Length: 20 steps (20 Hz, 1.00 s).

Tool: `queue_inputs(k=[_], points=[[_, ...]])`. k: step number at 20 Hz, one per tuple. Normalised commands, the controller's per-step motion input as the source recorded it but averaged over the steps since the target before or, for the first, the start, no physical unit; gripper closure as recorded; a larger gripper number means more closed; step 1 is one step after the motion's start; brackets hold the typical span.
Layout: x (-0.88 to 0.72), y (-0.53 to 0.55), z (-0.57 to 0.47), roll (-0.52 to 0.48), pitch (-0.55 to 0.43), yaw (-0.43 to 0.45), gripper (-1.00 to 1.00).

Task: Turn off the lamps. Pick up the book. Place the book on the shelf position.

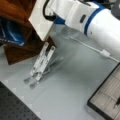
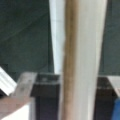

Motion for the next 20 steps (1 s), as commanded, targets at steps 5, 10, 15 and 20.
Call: queue_inputs(k=[5,10,15,20], points=[[-0.2,-0.25,0.01,0.041,-0.05,-0.121,1.0],[-0.32,-0.37,0.0,0.036,-0.067,-0.064,1.0],[-0.4,-0.32,0.03,0.043,-0.068,0.03,1.0],[-0.49,-0.28,-0.04,0.052,-0.084,0.146,1.0]])
